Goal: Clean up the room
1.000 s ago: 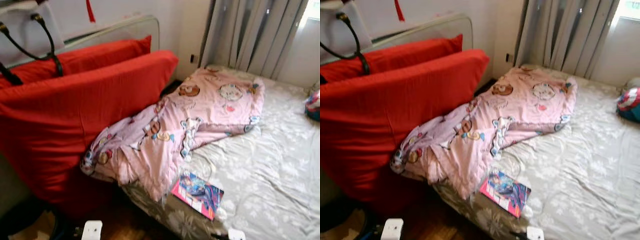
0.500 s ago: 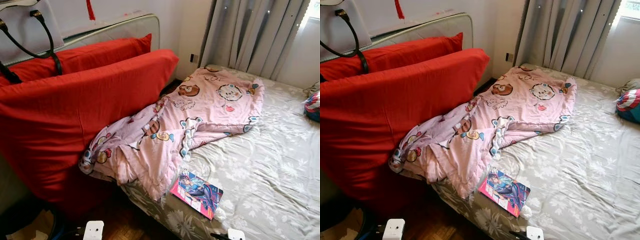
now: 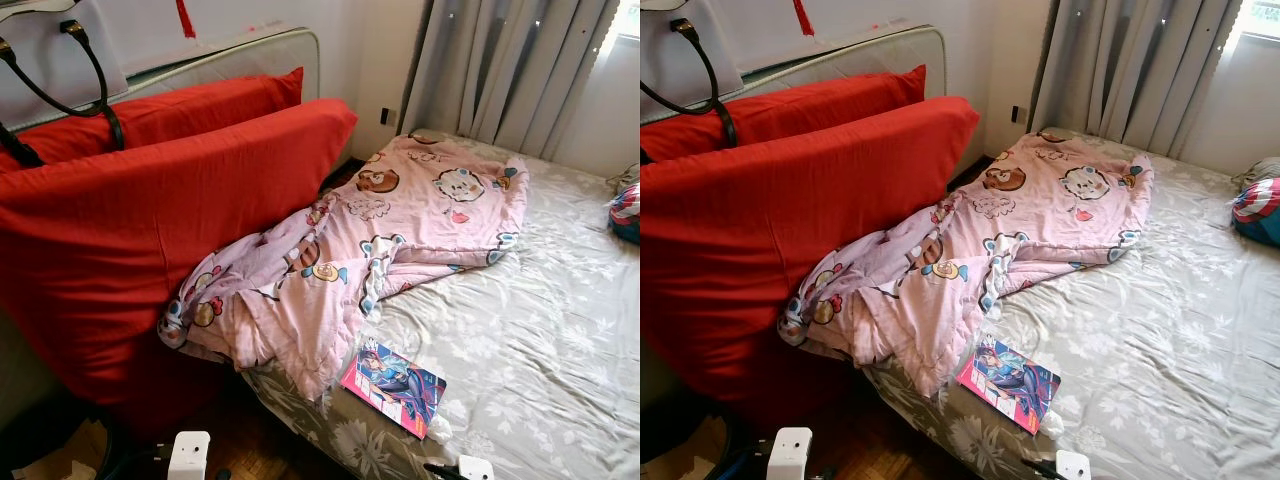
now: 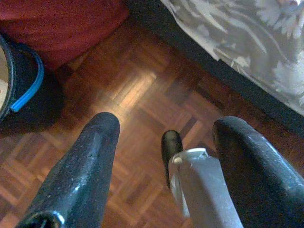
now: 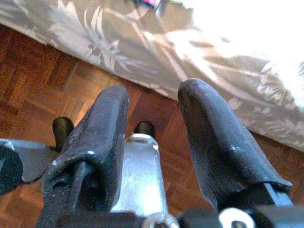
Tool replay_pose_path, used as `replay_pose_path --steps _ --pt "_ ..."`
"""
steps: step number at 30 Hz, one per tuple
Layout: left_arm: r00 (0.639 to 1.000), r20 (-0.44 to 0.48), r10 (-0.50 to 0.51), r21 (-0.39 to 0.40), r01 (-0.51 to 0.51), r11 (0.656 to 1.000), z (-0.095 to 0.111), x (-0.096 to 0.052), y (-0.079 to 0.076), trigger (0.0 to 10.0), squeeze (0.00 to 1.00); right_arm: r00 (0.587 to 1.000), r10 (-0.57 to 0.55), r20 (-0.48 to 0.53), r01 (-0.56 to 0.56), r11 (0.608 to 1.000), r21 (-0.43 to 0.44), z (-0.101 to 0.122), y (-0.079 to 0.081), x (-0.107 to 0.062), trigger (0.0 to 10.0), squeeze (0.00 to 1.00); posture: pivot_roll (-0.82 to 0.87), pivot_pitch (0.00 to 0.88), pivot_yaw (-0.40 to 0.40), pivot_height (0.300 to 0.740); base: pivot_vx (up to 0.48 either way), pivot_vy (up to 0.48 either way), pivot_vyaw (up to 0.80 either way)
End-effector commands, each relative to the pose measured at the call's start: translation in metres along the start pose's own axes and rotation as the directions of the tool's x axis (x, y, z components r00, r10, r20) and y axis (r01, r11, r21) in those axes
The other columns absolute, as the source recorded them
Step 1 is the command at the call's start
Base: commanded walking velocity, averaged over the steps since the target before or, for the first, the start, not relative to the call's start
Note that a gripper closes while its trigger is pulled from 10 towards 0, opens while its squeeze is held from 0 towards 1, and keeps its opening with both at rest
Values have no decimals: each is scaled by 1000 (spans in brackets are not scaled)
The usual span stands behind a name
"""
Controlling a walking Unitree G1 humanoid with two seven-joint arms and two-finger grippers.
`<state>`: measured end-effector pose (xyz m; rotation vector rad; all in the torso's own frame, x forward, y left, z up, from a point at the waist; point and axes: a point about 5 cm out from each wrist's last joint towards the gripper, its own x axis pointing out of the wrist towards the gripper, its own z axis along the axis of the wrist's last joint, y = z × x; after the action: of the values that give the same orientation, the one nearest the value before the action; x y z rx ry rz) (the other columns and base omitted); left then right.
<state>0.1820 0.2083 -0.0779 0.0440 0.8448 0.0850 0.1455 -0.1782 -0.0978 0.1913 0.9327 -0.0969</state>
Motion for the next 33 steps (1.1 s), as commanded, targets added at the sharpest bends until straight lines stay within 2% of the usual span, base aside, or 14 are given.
replay_pose_path --steps 1,3,4,8,10,11,13,15,18,21,25,27,30,33 --pt "998 61 10 -23 -8 1000 10 1 2 10000 0 998 -21 61 20 1000 15 12 -3 2 10000 0 56 0 -60 740 0 0 0" --pt "993 117 15 -38 -10 999 19 2 4 10000 0 995 -26 97 25 999 21 19 -3 2 10000 0 56 0 -60 740 0 0 0" --pt "981 194 15 -54 -4 999 32 2 7 10000 0 991 -28 134 25 999 22 26 -4 3 10000 0 59 0 -60 740 0 0 0" --pt "946 325 26 -57 -8 998 54 0 11 10000 0 977 -17 215 11 1000 28 43 -2 5 10000 0 58 0 -61 740 0 0 0" --pt "879 475 22 -46 0 999 78 -6 14 10000 0 947 6 320 -16 1000 26 65 0 5 10000 0 57 0 -62 740 0 0 0" --pt "879 475 22 -46 0 999 78 -6 14 10000 0 947 6 320 -16 1000 26 65 0 5 10000 0 57 0 -62 740 0 0 0" --pt "839 544 31 -54 -2 999 88 -12 16 10000 0 924 25 383 -31 999 8 76 2 3 10000 0 54 0 -64 740 0 0 0" --pt "803 596 2 -27 18 999 94 -19 13 10000 0 895 45 443 -42 999 -16 86 3 1 10000 0 45 0 -66 740 0 0 0" --pt "754 654 -55 20 56 998 97 -32 7 10000 0 860 63 507 -56 998 -29 95 3 -2 10000 0 49 0 -69 740 0 0 0" --pt "724 688 -48 8 58 998 101 -42 7 10000 0 818 66 571 -49 998 -45 104 2 -8 10000 0 58 0 -72 740 0 0 0" --pt "707 705 -54 9 68 998 106 -46 3 10000 0 789 66 611 -42 998 -53 111 4 -11 10000 0 54 0 -72 740 0 0 0" --pt "692 719 -64 9 82 997 113 -49 -2 10000 0 762 78 643 -41 997 -72 116 10 -16 10000 0 46 0 -69 740 0 0 0" --pt "683 727 -65 7 87 996 119 -50 -6 10000 0 766 78 639 -36 996 -79 117 15 -15 10000 0 40 0 -65 740 0 0 0" --pt "686 725 -52 -5 81 997 124 -53 -4 10000 0 763 82 641 -38 996 -83 117 18 -16 10000 0 37 0 -61 720 0 0 0"
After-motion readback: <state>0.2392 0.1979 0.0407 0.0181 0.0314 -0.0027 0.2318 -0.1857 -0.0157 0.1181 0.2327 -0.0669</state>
